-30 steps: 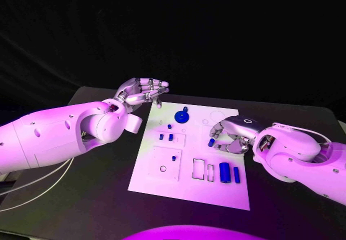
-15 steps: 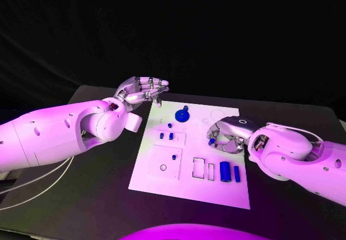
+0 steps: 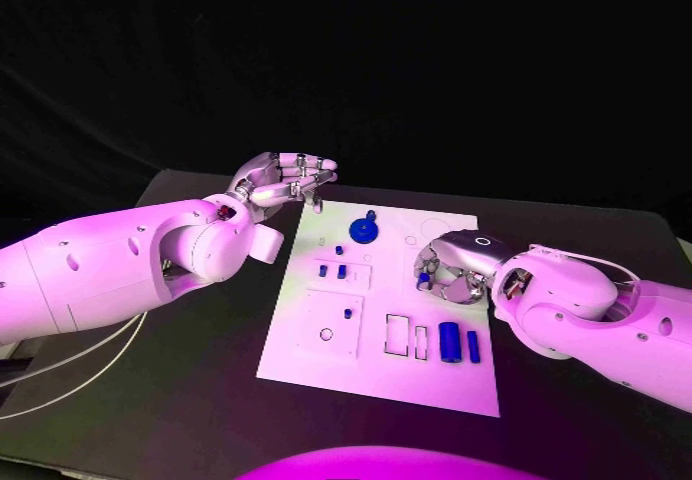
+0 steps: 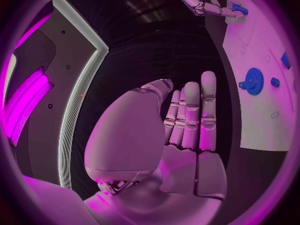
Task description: Assemble the parts on the task board
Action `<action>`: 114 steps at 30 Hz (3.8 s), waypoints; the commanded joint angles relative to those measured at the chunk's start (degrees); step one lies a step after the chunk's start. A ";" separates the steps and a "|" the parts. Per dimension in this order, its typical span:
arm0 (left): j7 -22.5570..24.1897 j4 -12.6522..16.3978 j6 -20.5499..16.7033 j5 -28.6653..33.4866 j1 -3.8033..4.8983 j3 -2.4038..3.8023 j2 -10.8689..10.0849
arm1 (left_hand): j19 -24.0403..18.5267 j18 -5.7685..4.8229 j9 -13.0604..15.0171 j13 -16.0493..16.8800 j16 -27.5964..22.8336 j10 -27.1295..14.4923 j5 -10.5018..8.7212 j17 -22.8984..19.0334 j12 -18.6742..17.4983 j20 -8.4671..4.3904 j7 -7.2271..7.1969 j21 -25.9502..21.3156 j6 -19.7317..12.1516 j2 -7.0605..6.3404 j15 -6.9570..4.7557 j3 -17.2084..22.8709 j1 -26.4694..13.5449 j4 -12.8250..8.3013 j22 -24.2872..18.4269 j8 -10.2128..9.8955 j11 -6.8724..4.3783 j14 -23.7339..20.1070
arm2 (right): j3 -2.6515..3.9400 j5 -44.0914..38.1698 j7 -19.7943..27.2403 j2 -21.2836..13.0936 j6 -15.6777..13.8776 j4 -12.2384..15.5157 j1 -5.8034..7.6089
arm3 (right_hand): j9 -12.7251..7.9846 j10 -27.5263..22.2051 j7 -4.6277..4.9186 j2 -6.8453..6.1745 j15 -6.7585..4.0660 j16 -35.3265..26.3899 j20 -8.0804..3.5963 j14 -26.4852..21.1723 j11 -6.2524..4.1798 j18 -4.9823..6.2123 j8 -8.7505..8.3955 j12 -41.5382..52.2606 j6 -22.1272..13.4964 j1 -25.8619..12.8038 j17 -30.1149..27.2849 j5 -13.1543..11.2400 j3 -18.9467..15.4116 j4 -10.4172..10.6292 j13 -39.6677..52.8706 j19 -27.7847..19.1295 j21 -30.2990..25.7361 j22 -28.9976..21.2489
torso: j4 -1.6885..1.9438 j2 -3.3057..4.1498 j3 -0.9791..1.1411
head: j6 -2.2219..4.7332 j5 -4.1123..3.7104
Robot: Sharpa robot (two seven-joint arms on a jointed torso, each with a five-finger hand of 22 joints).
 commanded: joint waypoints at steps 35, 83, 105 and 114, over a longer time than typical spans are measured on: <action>0.36 -0.32 1.12 0.24 0.04 0.03 0.98 | -0.30 0.39 -0.08 -0.09 0.26 -0.41 0.23 -0.15 0.05 -0.13 0.32 -0.34 0.06 -0.52 0.04 0.61 -0.01 -0.19 -0.07 -0.30 -0.13 -0.32 | 0.26 0.44 1.85 4.05 -11.38 10.89 -1.81 | 2.05 0.70 -0.08 0.13 -0.41 -0.01 -0.76 3.01 -0.04 -1.13 1.75 -0.53 0.40 0.38 0.22 0.96 2.70 -2.10 0.13 2.56 0.50 10.34 | 0.04 -0.11 -0.12 | -0.16 1.33; 0.14 -0.39 1.06 0.24 0.05 0.02 1.61 | -0.31 0.39 -0.08 -0.12 0.30 -0.43 0.21 -0.25 0.12 -0.12 0.33 -0.33 0.07 -0.51 0.05 0.79 -0.07 -0.25 -0.06 -0.30 -0.11 -0.35 | -0.94 -3.02 1.31 15.10 -2.80 0.51 -7.41 | 2.29 0.80 0.06 0.04 -0.33 -0.11 -0.71 2.96 0.07 -1.09 1.89 -0.69 0.26 0.10 -0.02 1.34 3.00 -2.43 0.14 2.48 0.32 10.27 | 0.01 0.03 -0.08 | -0.89 2.75; 0.09 -0.38 1.01 0.24 0.06 0.02 1.51 | -0.31 0.39 -0.08 -0.12 0.30 -0.43 0.21 -0.25 0.12 -0.12 0.33 -0.33 0.07 -0.51 0.05 0.79 -0.07 -0.25 -0.06 -0.30 -0.11 -0.35 | -1.12 -3.15 1.47 16.16 -3.56 0.34 -7.58 | 1.00 0.04 1.32 -4.01 0.51 0.03 0.10 2.92 1.00 -0.86 -2.07 -1.39 -5.59 -4.61 0.14 2.17 1.14 -1.49 0.59 2.02 -0.72 9.85 | -0.04 -0.01 -0.03 | -0.99 2.85; 0.03 -0.39 1.07 0.24 0.06 0.02 1.48 | -0.31 0.39 -0.08 -0.12 0.30 -0.43 0.21 -0.25 0.12 -0.12 0.33 -0.33 0.07 -0.51 0.05 0.79 -0.07 -0.25 -0.06 -0.30 -0.11 -0.35 | -1.13 -3.15 1.32 15.85 -5.93 0.61 -7.64 | 0.64 0.11 1.18 -4.35 0.42 0.01 0.07 2.89 0.85 -0.84 -3.03 -1.37 -6.88 -4.91 0.03 2.16 0.94 -1.42 0.80 1.99 -0.81 9.83 | -0.02 0.00 -0.03 | -0.91 2.85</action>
